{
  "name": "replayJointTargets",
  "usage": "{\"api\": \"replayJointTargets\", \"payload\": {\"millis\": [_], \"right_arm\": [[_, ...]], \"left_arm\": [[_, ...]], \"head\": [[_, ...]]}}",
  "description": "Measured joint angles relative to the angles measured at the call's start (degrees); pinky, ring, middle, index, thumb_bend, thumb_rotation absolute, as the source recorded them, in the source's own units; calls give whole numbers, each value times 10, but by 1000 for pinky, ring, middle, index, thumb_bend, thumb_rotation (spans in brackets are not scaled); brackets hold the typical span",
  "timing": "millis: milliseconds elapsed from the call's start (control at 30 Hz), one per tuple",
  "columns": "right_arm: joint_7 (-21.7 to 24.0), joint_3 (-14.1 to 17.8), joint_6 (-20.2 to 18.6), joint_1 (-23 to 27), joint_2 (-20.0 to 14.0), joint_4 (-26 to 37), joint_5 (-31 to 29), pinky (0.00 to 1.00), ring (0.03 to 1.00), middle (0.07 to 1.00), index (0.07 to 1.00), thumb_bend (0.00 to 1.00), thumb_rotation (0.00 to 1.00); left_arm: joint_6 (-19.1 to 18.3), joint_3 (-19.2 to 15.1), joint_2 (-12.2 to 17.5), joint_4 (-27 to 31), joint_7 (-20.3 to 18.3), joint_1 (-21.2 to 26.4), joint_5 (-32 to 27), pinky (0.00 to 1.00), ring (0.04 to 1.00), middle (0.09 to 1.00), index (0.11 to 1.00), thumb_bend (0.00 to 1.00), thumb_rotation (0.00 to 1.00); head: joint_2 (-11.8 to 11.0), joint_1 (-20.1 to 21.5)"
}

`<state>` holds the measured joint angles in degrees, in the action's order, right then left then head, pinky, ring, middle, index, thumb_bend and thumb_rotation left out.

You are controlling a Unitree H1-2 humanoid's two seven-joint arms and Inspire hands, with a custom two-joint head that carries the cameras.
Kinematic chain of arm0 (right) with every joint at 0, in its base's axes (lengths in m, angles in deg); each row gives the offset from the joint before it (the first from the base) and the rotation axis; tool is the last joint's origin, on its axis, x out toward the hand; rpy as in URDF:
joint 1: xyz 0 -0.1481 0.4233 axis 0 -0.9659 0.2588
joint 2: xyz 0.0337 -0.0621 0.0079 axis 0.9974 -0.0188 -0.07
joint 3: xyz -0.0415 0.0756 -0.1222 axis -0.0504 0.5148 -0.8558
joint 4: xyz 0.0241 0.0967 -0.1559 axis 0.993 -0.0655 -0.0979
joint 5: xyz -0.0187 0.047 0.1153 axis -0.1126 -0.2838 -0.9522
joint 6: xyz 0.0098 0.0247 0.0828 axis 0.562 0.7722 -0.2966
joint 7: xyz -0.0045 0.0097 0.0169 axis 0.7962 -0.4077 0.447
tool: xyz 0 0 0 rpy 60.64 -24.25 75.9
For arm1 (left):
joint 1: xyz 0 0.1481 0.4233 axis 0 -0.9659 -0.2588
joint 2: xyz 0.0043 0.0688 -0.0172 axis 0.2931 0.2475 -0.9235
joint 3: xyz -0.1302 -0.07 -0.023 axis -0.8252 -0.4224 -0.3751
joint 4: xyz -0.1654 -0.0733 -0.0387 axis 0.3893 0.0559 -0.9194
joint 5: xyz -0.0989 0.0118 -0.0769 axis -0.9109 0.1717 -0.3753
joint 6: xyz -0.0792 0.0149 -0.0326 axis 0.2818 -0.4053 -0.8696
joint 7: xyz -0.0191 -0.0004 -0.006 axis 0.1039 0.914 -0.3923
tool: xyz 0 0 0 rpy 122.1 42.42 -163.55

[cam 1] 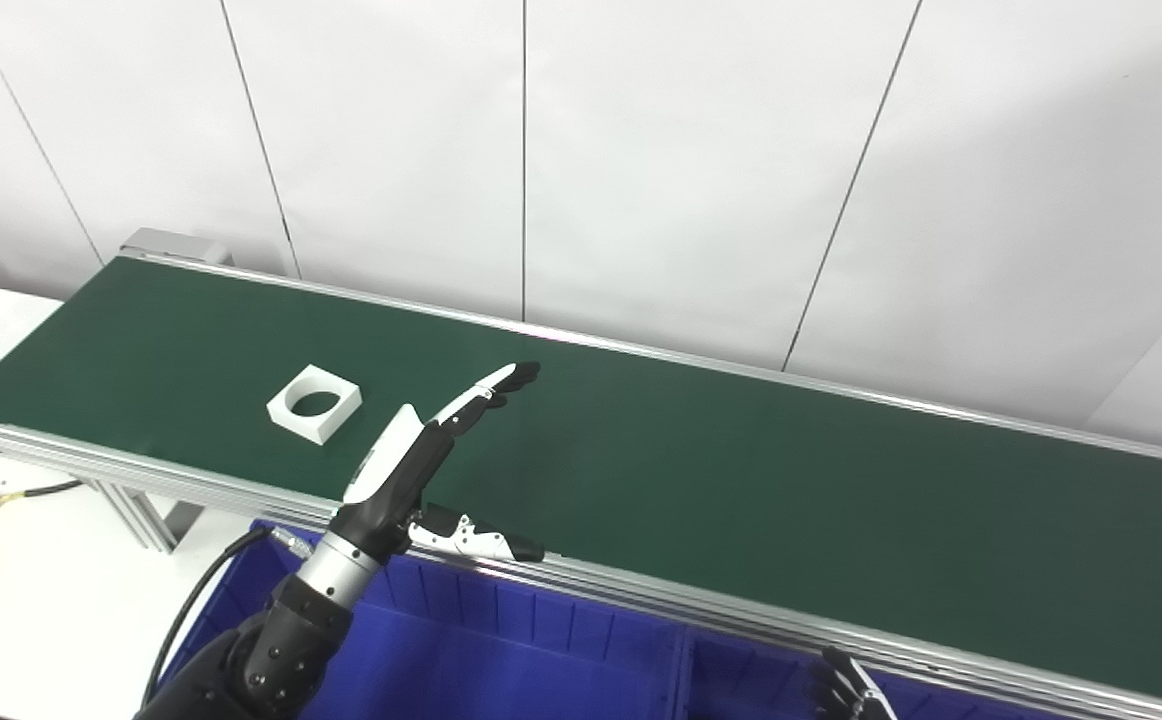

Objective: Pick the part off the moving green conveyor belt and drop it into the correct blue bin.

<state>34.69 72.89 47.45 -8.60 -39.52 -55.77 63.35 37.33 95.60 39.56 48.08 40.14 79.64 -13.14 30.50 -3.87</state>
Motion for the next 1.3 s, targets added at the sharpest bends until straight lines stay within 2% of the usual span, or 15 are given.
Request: {"api": "replayJointTargets", "payload": {"millis": [167, 300, 467, 567, 700, 933, 1033, 1200, 1267, 1300], "right_arm": [[-8, -4, 0, -1, 0, 2, 4, 803, 811, 833, 868, 790, 237], [-8, -7, 0, -3, 0, 3, 2, 788, 801, 823, 857, 804, 242], [-12, -10, 0, -3, 0, 15, 7, 789, 802, 817, 850, 816, 241], [-13, -11, 0, -4, -1, 18, 7, 794, 803, 814, 847, 812, 231], [-14, -12, 0, -11, -2, 30, 8, 795, 795, 808, 841, 813, 240], [-19, -11, 0, -15, -2, 40, 20, 797, 810, 819, 854, 816, 271], [-18, -10, 0, -16, -5, 40, 19, 767, 803, 824, 861, 801, 279], [-19, -10, 0, -16, -9, 41, 18, 777, 804, 828, 865, 798, 275], [-17, -11, 0, -17, -9, 41, 15, 795, 805, 829, 866, 794, 262], [-14, -11, 0, -17, -9, 41, 13, 801, 805, 828, 864, 796, 267]], "left_arm": [[1, -1, 19, -24, 0, 21, 8, 821, 884, 921, 920, 860, 442], [1, -1, 34, -58, 5, 36, 12, 843, 893, 917, 920, 836, 383], [1, 4, 53, -94, 20, 63, 20, 840, 895, 921, 928, 810, 268], [1, 5, 55, -111, 20, 76, 24, 854, 909, 929, 935, 833, 231], [1, -1, 56, -139, 2, 92, 23, 822, 902, 939, 939, 852, 160], [2, 5, 67, -199, -22, 130, 23, 810, 908, 958, 955, 867, 167], [3, 7, 69, -234, -38, 151, 27, 786, 898, 961, 958, 892, 147], [-2, 4, 70, -266, -64, 173, 65, 809, 904, 963, 966, 914, 149], [-13, 0, 70, -268, -71, 179, 90, 810, 915, 966, 976, 916, 134], [-19, 0, 71, -269, -74, 182, 103, 842, 935, 974, 987, 914, 107]], "head": [[4, 19], [6, 45], [10, 56], [11, 57], [18, 70], [25, 73], [26, 68], [28, 66], [29, 67], [30, 66]]}}
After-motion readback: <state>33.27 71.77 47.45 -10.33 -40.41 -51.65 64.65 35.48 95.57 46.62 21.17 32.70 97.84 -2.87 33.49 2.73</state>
